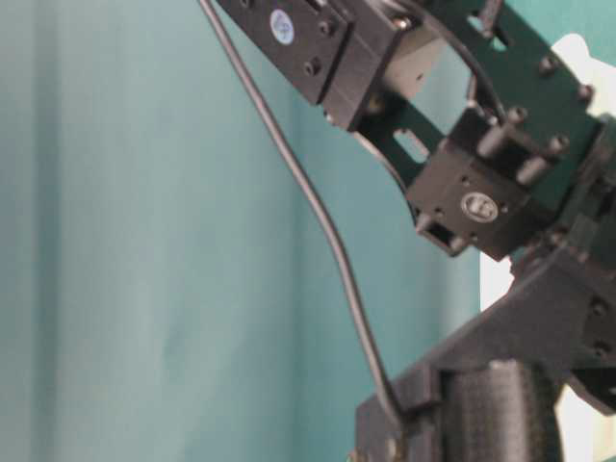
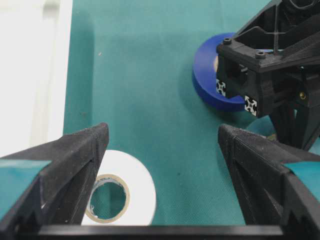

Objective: Put the tape alternately from left to right into the white case.
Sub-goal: 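Grasp the teal tape roll with the right gripper, then carry the teal tape into the tray below the red tape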

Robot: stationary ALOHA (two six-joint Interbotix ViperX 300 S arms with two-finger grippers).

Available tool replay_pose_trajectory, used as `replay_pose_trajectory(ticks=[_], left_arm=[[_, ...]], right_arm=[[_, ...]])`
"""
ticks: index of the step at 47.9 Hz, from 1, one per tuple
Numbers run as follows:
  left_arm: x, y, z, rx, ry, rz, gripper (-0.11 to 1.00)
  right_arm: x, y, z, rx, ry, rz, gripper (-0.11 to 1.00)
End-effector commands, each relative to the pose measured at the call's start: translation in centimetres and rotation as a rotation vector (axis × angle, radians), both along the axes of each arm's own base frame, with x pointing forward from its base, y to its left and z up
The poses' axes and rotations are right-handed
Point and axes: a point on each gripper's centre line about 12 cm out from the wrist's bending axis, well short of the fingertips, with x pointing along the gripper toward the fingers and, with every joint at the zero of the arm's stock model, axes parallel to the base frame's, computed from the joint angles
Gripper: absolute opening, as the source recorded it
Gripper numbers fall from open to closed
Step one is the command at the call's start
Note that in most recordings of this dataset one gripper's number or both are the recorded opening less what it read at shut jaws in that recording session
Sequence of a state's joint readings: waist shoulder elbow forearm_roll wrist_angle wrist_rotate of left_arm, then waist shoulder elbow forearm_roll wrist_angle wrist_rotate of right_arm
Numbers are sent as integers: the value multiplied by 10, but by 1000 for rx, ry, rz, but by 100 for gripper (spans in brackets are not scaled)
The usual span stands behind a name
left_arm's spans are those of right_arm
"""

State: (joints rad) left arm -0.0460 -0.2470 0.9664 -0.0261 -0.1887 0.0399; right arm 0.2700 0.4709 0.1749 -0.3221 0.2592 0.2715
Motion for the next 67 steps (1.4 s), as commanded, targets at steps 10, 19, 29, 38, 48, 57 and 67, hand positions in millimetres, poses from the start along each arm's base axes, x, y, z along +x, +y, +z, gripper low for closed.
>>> replay_pose_trajectory(ticks=[10, 19, 29, 38, 48, 57, 67], left_arm=[[4, 1, 9, 0, -32, 2, 96], [4, 1, 9, 0, -31, 2, 96], [4, 1, 9, 0, -31, 2, 96], [3, 1, 8, 0, -29, 2, 96], [3, 1, 8, -1, -29, 3, 96], [2, 1, 7, -1, -26, 4, 96], [2, 1, 7, -1, -25, 3, 96]], right_arm=[[0, -4, 28, 9, -50, -6, 2], [-6, -3, 51, 19, -86, 0, 2], [-20, -3, 73, 26, -116, 8, 2], [-27, -3, 79, 29, -120, 10, 2], [-32, -6, 77, 21, -105, 7, 2], [-42, -20, 79, 3, -70, -26, 2], [-49, -47, 82, -4, -61, -81, 2]])
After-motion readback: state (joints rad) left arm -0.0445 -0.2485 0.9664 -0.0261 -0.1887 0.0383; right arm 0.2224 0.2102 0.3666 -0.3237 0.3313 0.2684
